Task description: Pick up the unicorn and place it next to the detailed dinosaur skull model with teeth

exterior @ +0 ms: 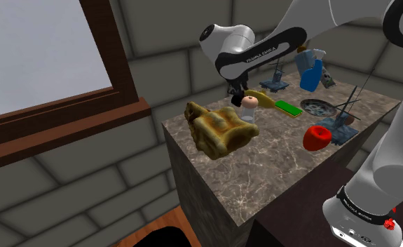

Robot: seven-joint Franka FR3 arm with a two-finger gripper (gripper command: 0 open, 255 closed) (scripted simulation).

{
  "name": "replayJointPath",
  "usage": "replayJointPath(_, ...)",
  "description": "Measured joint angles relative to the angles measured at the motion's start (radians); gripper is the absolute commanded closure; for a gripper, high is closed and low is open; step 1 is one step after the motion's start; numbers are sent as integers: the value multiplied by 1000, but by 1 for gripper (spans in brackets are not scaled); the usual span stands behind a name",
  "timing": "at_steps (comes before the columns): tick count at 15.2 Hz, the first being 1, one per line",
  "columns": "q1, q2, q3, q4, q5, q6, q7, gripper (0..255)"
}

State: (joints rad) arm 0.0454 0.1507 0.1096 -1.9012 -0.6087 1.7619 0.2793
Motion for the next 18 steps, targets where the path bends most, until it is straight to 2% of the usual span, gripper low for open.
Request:
replayJointPath(11, -3, 63, -6, -65, -27, 107, 72, 255)
replayJointPath(17, -3, 66, -4, -67, -31, 120, 78, 255)
replayJointPath(18, -3, 67, -4, -67, -32, 120, 78, 0)
